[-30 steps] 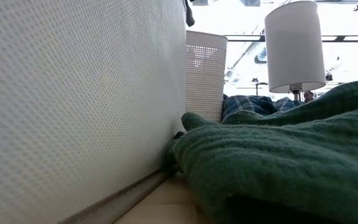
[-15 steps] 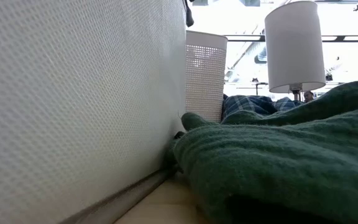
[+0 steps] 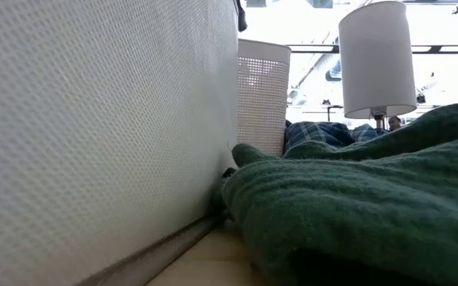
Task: Sort clothes
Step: Put the blue checkered shirt into the laundry organizer
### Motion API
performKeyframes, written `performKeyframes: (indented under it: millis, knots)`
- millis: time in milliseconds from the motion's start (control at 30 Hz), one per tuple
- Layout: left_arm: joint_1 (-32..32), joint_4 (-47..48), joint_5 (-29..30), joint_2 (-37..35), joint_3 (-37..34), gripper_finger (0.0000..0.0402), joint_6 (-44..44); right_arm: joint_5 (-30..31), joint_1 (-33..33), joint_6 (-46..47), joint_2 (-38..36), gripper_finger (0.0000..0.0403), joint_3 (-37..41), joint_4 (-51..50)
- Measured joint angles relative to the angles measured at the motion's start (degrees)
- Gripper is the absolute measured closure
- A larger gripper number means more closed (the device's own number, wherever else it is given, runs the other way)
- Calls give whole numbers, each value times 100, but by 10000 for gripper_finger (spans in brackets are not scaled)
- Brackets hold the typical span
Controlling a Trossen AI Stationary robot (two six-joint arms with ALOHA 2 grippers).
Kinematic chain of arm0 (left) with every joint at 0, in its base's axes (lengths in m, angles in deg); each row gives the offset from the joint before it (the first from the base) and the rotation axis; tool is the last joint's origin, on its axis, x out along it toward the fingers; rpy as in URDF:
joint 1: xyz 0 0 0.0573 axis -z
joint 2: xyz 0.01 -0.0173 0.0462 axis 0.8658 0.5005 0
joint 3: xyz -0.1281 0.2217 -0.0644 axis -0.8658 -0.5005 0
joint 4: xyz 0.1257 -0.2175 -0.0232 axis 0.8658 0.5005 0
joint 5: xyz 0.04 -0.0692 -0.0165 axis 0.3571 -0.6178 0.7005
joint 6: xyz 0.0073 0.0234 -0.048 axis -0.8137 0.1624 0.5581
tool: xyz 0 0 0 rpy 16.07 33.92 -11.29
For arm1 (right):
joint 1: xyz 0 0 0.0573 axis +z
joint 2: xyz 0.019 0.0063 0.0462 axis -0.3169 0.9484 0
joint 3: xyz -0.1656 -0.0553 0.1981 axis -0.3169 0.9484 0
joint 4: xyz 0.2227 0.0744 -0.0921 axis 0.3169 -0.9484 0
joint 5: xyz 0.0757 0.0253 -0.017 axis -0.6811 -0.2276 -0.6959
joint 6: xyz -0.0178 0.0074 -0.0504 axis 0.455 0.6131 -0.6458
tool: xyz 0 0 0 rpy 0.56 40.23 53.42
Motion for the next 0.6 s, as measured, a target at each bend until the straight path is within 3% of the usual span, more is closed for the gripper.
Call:
performKeyframes:
  millis: [367, 600]
  knots:
    - [2, 0, 0, 0, 0, 401, 0, -280, 22, -446, -123, 82, 4, -239]
    - [2, -2, 0, 2, -1, 401, 0, -19, 236, -851, -921, 82, 17, -1699]
